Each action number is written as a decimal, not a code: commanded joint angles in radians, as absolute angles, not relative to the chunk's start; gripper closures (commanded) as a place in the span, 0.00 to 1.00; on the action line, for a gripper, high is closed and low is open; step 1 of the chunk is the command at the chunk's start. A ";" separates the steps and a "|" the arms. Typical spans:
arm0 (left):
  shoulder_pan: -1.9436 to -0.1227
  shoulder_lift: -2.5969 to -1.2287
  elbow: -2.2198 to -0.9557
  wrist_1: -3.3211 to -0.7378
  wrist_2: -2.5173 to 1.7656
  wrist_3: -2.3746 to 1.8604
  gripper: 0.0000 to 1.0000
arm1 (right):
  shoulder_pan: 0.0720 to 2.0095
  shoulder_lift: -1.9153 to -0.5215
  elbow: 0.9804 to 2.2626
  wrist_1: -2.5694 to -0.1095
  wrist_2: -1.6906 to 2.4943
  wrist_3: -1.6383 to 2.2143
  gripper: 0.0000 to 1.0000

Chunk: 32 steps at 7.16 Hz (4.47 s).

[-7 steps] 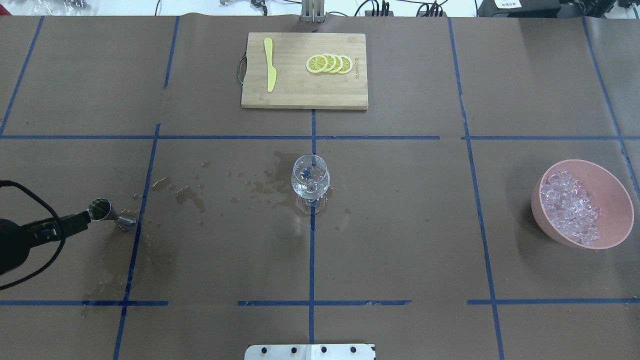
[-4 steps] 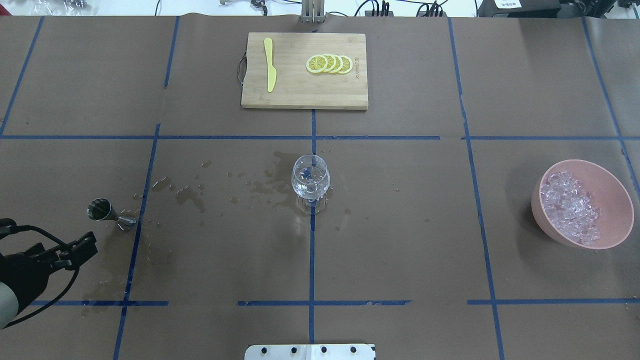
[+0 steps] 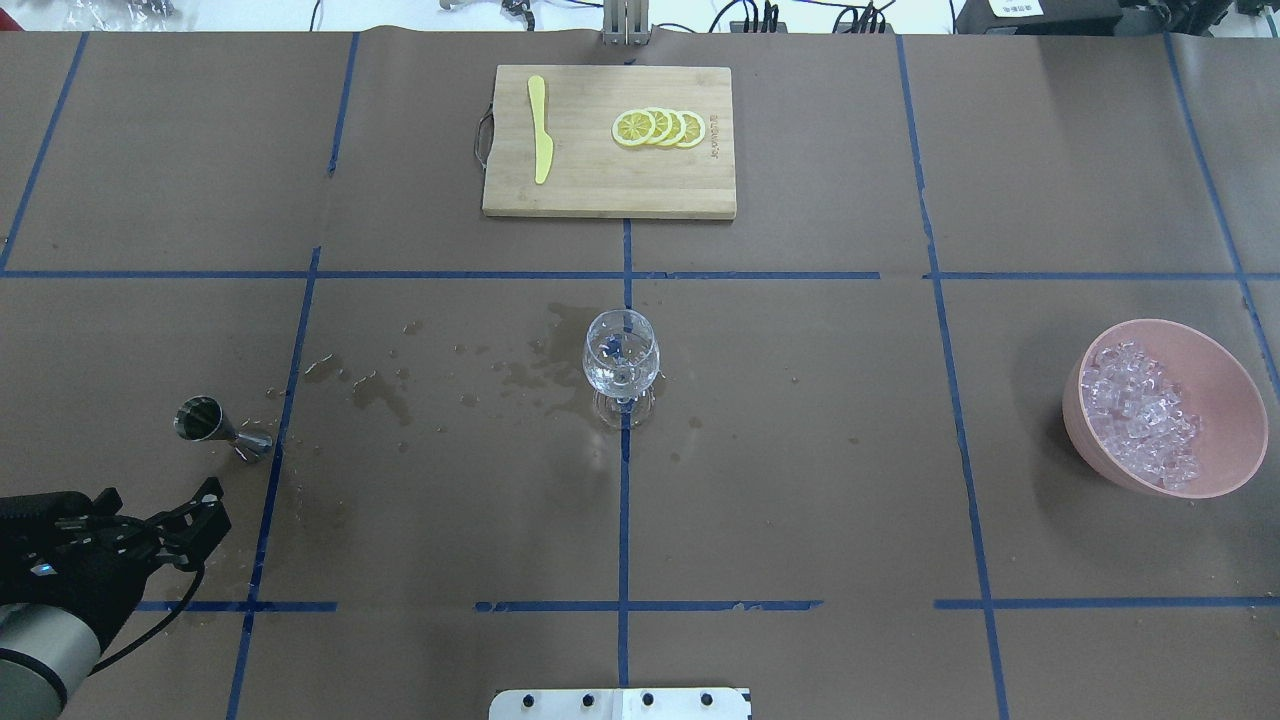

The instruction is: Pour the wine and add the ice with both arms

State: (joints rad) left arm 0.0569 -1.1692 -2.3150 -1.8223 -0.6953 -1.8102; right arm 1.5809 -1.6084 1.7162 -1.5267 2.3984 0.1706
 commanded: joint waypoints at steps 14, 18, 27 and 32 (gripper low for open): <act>-0.021 -1.471 -1.856 -1.816 -0.408 -1.951 0.05 | 1.342 -1.620 1.991 -1.525 2.336 0.627 0.00; -0.035 -1.471 -1.842 -1.816 -0.383 -1.953 0.13 | 1.342 -1.620 1.993 -1.526 2.336 0.627 0.00; -0.055 -1.485 -1.812 -1.818 -0.383 -1.965 0.40 | 1.344 -1.624 1.996 -1.526 2.338 0.627 0.00; -0.057 -1.485 -1.812 -1.816 -0.383 -1.967 0.67 | 1.342 -1.628 1.996 -1.526 2.338 0.627 0.00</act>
State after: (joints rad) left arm -0.0561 -1.4848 -1.8109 -1.8163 -0.3835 -1.9665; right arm 1.3433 -1.6275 1.9957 -1.5262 2.3378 0.6274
